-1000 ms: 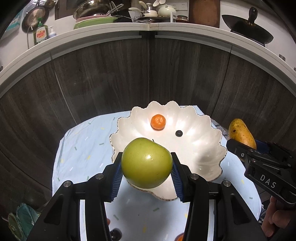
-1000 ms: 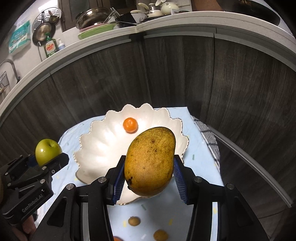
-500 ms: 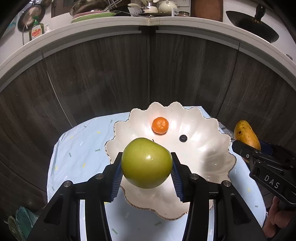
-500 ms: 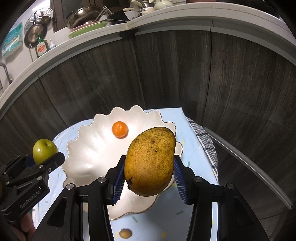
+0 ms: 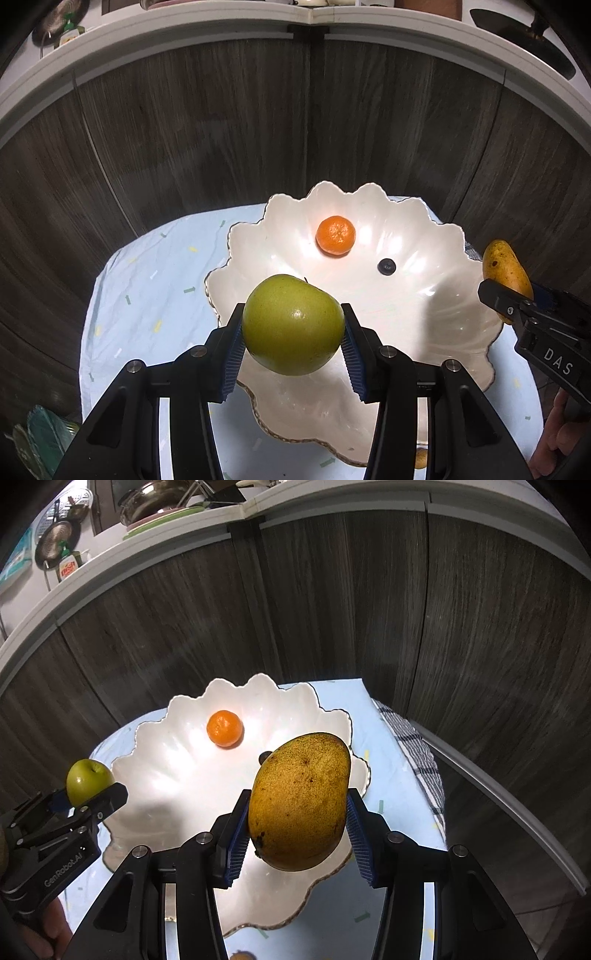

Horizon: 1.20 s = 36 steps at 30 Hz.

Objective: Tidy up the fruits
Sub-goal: 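Lift the mango and green apple toward the white bowl with both tools, then open both tools to drop the mango and green apple into the bowl, then withdraw both open tools from the bowl toward the remaining fruits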

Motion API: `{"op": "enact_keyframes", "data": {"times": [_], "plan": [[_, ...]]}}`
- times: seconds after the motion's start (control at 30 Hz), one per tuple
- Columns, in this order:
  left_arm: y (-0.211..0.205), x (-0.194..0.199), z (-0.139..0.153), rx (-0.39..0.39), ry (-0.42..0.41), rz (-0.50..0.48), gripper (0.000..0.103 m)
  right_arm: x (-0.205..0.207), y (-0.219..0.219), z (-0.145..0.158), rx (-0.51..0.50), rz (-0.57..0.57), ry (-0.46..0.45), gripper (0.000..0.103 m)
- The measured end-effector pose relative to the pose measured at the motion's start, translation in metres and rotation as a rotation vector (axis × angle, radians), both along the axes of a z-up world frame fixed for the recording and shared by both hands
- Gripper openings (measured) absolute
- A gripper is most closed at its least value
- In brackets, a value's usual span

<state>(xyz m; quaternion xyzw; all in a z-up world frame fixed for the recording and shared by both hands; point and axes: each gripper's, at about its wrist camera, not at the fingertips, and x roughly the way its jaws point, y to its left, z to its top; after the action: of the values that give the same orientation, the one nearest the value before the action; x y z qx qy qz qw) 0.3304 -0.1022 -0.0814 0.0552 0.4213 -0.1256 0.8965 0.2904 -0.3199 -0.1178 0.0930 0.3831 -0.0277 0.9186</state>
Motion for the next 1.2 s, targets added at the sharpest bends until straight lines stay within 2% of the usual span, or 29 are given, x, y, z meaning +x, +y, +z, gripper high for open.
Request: {"op": "enact_keyframes", "data": {"times": [0.5, 0.57, 0.63, 0.7, 0.8, 0.87, 0.97, 1.2], "plan": [[-0.001, 0.007, -0.019, -0.005, 0.078, 0.019, 0.048, 0.012, 0.0, -0.013, -0.023, 0.002, 0.044, 0.05], [-0.001, 0.006, -0.018, -0.003, 0.072, 0.019, 0.067, 0.013, 0.0, -0.015, -0.018, 0.003, 0.052, 0.05], [-0.001, 0.005, -0.014, 0.005, 0.044, 0.023, 0.075, 0.01, -0.001, -0.013, -0.014, -0.005, 0.038, 0.06], [-0.002, 0.005, -0.011, 0.016, 0.033, 0.019, 0.075, 0.006, -0.001, -0.007, -0.028, -0.023, 0.008, 0.079], [-0.001, 0.005, -0.007, 0.016, 0.031, 0.018, 0.077, 0.002, -0.002, 0.001, -0.037, -0.033, -0.019, 0.081], [-0.001, 0.004, -0.005, 0.017, 0.022, 0.021, 0.084, 0.001, -0.002, 0.005, -0.039, -0.038, -0.03, 0.082], [0.0, 0.001, 0.001, 0.012, 0.01, 0.029, 0.088, -0.003, -0.002, 0.009, -0.037, -0.047, -0.049, 0.087], [0.005, -0.007, 0.014, 0.019, -0.016, 0.041, 0.093, -0.01, 0.001, 0.018, -0.029, -0.052, -0.067, 0.088]]}}
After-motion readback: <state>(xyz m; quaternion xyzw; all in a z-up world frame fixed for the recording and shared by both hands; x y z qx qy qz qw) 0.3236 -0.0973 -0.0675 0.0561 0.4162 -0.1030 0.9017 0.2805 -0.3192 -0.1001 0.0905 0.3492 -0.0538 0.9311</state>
